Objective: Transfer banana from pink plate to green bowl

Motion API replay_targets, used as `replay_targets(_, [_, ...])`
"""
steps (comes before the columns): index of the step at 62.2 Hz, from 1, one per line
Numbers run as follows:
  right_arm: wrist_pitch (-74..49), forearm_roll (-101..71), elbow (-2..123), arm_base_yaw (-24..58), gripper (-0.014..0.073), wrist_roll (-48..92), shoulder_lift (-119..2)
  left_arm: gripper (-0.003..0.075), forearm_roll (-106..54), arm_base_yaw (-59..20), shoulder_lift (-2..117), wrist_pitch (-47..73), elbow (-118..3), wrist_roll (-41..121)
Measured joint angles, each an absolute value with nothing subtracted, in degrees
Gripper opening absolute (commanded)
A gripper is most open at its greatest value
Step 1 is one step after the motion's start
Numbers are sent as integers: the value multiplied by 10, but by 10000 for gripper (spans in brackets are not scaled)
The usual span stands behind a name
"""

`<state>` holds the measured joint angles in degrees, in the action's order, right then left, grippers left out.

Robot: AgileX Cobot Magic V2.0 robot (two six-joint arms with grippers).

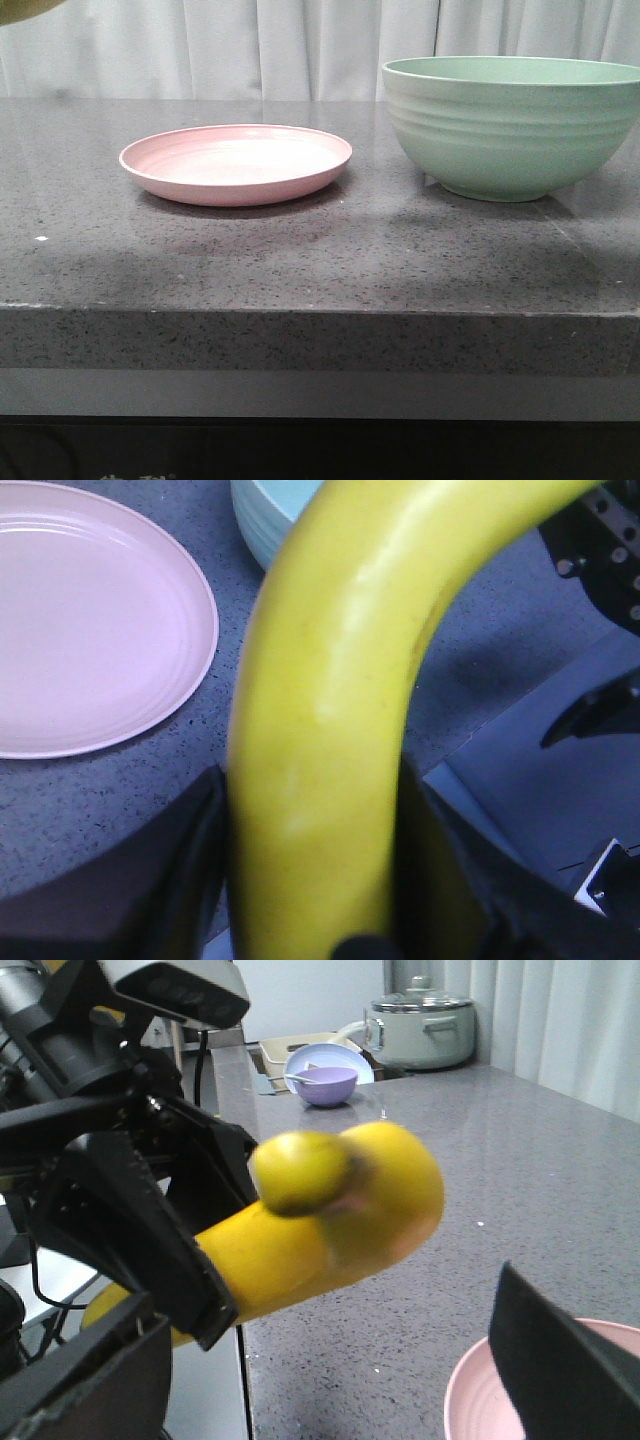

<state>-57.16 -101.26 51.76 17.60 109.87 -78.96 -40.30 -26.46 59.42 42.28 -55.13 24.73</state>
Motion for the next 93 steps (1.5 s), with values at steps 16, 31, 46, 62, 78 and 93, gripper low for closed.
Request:
replay_targets(16, [-615, -1013, 591, 190, 654, 1077, -868, 223, -403, -265, 594, 423, -551, 247])
replay_targets(31, [-659, -1013, 658, 206, 654, 1050, -924, 223, -403, -265, 594, 422, -551, 259])
replay_targets(46, [-665, -1013, 669, 212, 652, 1046, -934, 223, -404, -265, 594, 416, -551, 261])
replay_targets(62, [-669, -1013, 669, 212, 349, 1044, -934, 223, -404, -265, 594, 413, -551, 261])
replay_targets(78, [-673, -1013, 671, 212, 202, 1045, -934, 223, -408, -265, 594, 412, -551, 261])
replay_targets(93, [-673, -1013, 671, 212, 202, 1044, -934, 409, -408, -265, 594, 412, -551, 261])
